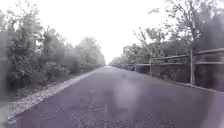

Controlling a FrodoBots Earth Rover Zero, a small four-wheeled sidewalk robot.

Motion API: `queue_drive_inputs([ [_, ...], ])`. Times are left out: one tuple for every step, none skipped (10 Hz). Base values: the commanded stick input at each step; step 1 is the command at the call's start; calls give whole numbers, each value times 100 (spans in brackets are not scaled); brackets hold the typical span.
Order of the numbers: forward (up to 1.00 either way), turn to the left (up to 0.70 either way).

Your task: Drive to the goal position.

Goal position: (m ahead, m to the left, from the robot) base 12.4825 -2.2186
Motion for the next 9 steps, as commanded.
queue_drive_inputs([
  [70,0],
  [70,0],
  [70,0],
  [70,0],
  [70,0],
  [70,0],
  [70,0],
  [70,0],
  [70,0],
])
